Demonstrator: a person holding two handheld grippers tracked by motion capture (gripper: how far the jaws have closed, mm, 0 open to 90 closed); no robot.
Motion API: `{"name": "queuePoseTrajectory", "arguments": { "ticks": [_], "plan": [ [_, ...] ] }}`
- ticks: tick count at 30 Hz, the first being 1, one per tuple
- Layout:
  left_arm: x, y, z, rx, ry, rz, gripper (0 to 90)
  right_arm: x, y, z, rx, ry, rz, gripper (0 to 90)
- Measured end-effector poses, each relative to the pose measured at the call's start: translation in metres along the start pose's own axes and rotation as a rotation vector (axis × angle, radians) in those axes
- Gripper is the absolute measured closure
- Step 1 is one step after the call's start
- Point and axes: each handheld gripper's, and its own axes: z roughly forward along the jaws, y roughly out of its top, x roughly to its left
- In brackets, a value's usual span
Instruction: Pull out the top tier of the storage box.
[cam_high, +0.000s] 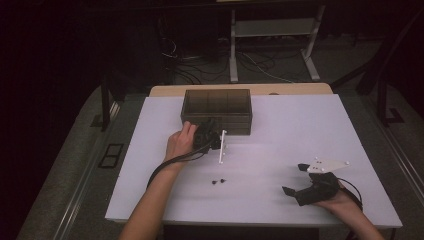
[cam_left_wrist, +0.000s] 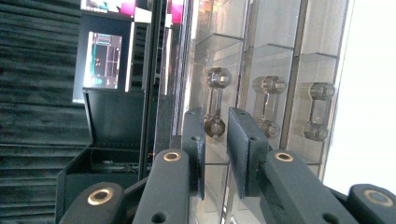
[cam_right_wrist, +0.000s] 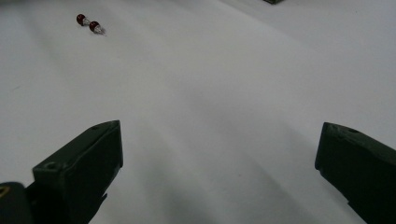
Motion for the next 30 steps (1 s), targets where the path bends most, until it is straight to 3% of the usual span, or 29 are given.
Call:
{"name": "queuePoseTrajectory", "arguments": {
  "ticks": [17,24,25,26,30],
  "plan": [
    [-0.004,0.002,-0.001,0.016,0.036,0.017,80.0,0.0,0.0,0.0,0.001,-0.002,0.002,0.4],
    [-0.005,0.002,-0.005,0.009,0.032,0.011,80.6,0.0,0.0,0.0,0.0,-0.002,0.001,0.4],
    [-0.004,0.002,-0.009,-0.008,0.047,0.013,82.4,0.0,0.0,0.0,-0.001,-0.002,0.001,0.4],
    [-0.003,0.002,-0.011,-0.006,0.033,-0.001,89.7,0.0,0.0,0.0,0.0,-0.002,0.001,0.4],
    [-0.007,0.0,-0.008,0.01,0.031,0.021,89.5,0.0,0.0,0.0,-0.002,-0.002,0.001,0.4]
  ]
}}
